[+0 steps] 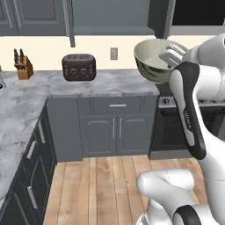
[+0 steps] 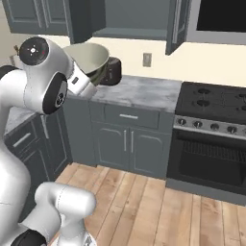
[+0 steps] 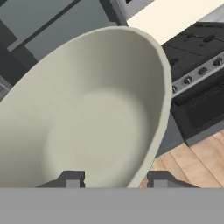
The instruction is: Pick up the bowls from the cabinet and place each bowl in front of a stool on the dining counter.
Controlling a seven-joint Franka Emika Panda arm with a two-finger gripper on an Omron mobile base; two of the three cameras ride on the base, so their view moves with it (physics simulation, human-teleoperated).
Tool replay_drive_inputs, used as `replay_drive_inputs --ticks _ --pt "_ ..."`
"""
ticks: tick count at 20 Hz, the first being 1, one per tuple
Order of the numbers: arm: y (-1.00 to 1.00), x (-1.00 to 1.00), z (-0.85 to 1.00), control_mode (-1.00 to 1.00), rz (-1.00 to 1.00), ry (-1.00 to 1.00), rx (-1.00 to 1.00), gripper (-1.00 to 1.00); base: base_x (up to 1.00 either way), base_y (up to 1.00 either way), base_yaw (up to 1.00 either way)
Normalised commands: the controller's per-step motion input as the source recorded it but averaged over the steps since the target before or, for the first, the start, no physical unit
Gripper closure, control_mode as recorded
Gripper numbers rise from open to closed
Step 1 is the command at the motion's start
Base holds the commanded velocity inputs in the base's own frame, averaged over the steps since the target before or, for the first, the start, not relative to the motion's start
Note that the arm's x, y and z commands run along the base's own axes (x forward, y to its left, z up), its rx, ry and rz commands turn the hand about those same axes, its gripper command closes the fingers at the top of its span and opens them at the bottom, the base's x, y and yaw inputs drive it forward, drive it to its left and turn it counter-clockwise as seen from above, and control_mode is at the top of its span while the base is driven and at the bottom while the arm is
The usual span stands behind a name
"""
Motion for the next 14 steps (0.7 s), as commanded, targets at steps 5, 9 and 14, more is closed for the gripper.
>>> replay_drive_inputs --ticks 5,9,14 --pt "0.0 0.0 0.0 1.0 0.0 0.0 0.0 1.0 -1.0 -0.38 0.0" --pt "0.0 0.0 0.0 1.0 0.0 0.0 0.0 1.0 -1.0 -0.08 0.0" --pt "0.0 0.0 0.0 1.0 0.0 0.0 0.0 1.0 -1.0 -0.14 0.0"
